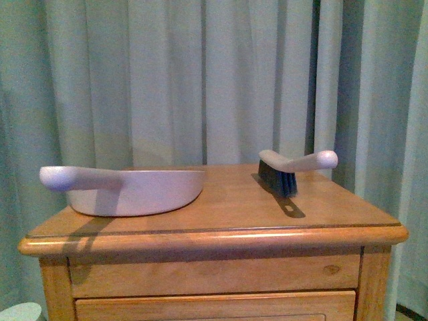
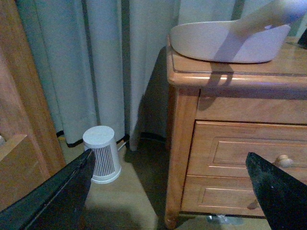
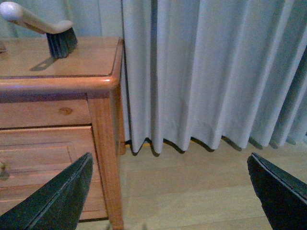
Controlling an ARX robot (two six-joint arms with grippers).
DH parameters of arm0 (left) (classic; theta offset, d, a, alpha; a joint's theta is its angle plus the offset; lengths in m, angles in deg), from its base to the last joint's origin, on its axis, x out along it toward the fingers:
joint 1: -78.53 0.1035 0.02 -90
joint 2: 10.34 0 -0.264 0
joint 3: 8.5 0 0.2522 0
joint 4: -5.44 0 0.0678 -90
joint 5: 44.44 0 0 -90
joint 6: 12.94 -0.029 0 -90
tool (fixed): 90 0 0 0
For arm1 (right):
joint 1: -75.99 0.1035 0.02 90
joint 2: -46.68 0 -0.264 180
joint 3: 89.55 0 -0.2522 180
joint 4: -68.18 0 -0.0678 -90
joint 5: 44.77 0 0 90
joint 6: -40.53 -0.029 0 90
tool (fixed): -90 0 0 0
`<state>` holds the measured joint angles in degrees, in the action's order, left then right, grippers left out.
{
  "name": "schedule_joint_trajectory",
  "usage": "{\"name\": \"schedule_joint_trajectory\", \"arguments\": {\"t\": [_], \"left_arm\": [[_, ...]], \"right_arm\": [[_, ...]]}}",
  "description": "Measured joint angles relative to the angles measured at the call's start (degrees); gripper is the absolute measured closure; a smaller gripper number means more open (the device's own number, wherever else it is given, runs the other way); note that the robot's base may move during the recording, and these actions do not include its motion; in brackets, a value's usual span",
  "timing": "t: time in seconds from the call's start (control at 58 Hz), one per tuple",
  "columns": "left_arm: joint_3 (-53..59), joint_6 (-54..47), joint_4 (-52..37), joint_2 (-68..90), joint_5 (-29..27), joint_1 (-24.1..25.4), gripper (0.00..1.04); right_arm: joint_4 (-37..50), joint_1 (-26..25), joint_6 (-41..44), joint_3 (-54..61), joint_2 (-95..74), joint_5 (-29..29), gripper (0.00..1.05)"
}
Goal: Clean up trash
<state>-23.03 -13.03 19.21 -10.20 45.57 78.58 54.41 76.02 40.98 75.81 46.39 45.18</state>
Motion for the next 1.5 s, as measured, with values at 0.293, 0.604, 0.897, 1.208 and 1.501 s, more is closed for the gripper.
{"name": "schedule_joint_trajectory", "arguments": {"t": [0.293, 0.604, 0.897, 1.208, 1.501], "left_arm": [[0.0, 0.0, 0.0, 0.0, 0.02, 0.0, 0.08], [0.0, 0.0, 0.0, 0.0, -0.02, 0.0, 0.08], [-13.4, -0.92, 1.27, 29.66, 0.35, -1.42, 0.08], [-47.3, -10.32, 11.82, 59.1, -9.14, -14.95, 0.08], [-71.21, -6.99, 25.51, 80.15, -16.11, -21.51, 0.08]], "right_arm": [[0.0, 0.0, -0.02, 0.0, 0.02, 0.02, 0.07], [0.0, 0.0, -0.04, 0.0, 0.0, 0.02, 0.07], [0.0, 0.0, -0.04, 0.0, 0.0, 0.02, 0.07], [0.0, 0.0, -0.04, 0.0, 0.02, 0.02, 0.07], [0.0, 0.0, -0.04, 0.0, 0.02, 0.0, 0.07]]}}
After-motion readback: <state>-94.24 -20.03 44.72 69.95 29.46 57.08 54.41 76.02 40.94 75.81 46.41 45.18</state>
